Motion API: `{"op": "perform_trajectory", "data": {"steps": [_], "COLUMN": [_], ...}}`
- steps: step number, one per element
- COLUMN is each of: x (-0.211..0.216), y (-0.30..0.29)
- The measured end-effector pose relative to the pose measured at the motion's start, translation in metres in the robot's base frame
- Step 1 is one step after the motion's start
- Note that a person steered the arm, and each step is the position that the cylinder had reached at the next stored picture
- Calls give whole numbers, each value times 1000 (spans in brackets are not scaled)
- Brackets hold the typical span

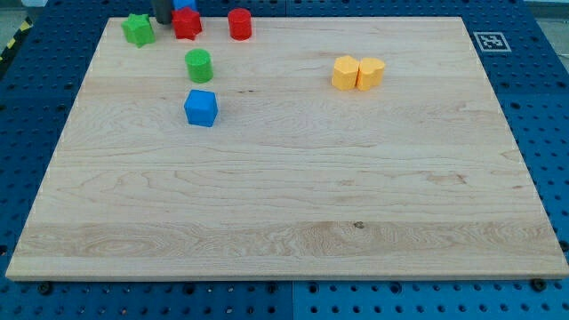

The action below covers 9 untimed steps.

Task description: Push the red star to the top of the yellow hexagon

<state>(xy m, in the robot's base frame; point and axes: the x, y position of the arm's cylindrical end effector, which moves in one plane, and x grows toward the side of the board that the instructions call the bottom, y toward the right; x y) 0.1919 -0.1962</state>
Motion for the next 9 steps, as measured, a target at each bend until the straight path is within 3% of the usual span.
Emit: {"op": "perform_trajectory", "data": {"steps": [5, 9], "x": [20, 54], "y": [16, 105]}}
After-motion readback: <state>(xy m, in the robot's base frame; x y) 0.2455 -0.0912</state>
